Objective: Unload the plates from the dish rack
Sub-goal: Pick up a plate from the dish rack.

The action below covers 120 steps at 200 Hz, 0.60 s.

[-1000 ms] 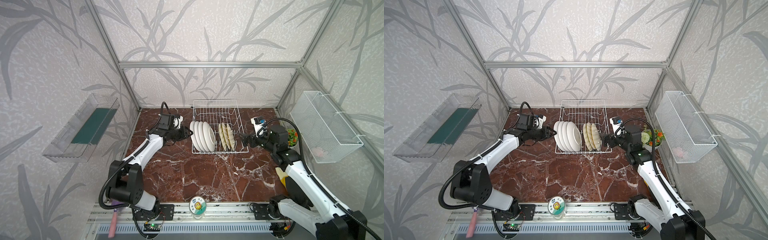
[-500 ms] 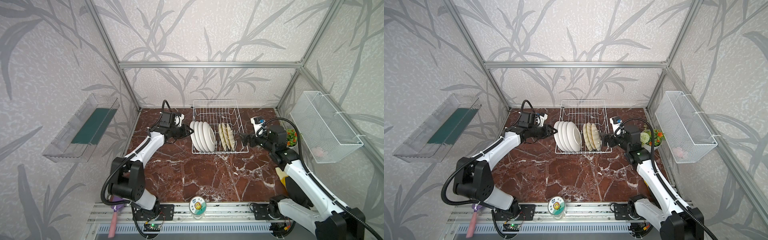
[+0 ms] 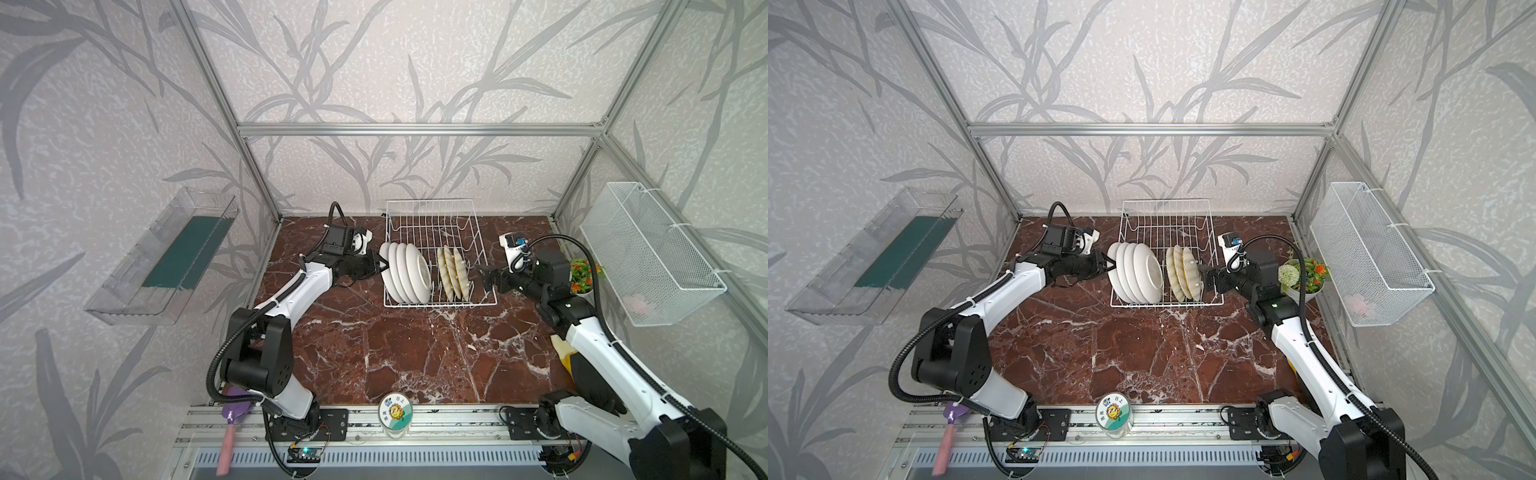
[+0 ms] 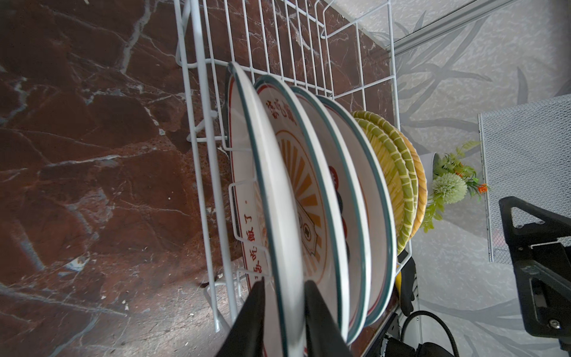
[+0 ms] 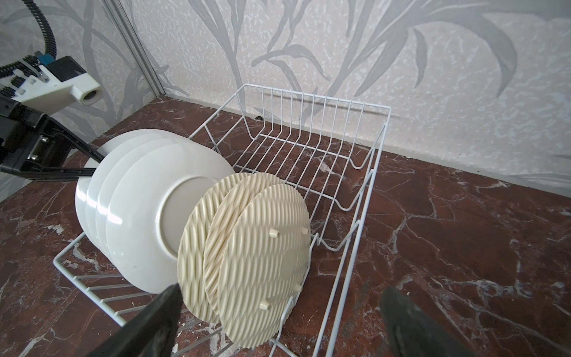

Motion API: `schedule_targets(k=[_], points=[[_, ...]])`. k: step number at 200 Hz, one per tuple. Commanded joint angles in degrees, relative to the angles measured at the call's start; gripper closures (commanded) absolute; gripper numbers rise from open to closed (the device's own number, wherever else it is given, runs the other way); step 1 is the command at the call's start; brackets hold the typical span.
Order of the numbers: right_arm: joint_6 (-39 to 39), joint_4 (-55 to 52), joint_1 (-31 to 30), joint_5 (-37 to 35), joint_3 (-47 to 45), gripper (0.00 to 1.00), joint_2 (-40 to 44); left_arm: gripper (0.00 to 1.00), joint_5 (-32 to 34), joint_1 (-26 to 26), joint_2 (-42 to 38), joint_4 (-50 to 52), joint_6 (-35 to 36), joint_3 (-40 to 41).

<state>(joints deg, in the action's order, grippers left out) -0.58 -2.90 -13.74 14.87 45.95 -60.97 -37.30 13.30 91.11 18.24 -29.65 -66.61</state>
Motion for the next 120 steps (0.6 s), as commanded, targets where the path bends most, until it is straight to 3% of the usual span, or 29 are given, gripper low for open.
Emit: schedule_targets(k=[1, 120], points=[[0.2, 1.9, -0.4, -0.3, -0.2, 0.01, 0.5, 0.77, 0.3, 0.4, 1.0, 0.5, -1.0, -1.8], [0.5, 2.2, -0.6, -0.9, -1.6, 0.01, 2.2, 0.88, 0.5, 1.6, -0.6, -2.5, -4.3, 0.9]])
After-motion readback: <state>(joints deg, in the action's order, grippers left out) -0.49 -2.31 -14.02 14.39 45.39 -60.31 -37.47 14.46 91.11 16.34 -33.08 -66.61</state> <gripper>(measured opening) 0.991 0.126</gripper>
